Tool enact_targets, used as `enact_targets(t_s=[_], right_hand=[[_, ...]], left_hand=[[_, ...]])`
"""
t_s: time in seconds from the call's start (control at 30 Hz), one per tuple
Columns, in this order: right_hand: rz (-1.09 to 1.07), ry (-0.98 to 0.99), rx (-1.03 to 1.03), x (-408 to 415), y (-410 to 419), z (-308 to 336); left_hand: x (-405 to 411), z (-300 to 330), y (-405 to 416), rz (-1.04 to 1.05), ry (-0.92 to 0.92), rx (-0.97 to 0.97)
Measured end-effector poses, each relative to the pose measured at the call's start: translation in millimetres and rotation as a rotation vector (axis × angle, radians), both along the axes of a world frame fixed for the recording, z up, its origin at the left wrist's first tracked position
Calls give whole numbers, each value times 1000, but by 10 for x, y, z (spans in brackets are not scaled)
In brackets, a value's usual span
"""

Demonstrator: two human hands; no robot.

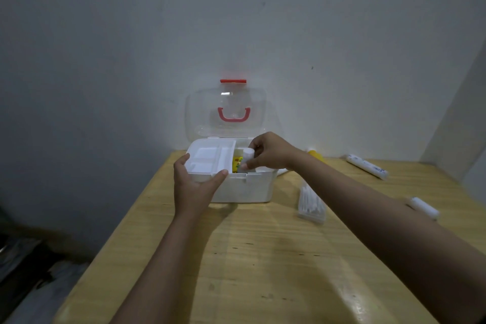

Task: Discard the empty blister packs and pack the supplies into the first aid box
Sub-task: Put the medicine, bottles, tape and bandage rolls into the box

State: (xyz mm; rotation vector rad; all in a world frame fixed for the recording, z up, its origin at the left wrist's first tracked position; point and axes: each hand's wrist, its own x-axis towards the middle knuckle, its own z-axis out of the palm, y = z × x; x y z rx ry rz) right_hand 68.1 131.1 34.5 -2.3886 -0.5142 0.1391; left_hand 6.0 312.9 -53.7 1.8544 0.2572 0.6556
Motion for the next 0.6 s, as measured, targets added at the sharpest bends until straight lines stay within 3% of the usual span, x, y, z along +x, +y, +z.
enact_targets(t_s=[0.33,0.6], right_hand=[[39,78,76,-38,-58,25],[-64,5,359,-368,-639,96]], left_hand=[[9,-10,8,-2,-10,-11],[11,-1,36,-9,-12,-24]])
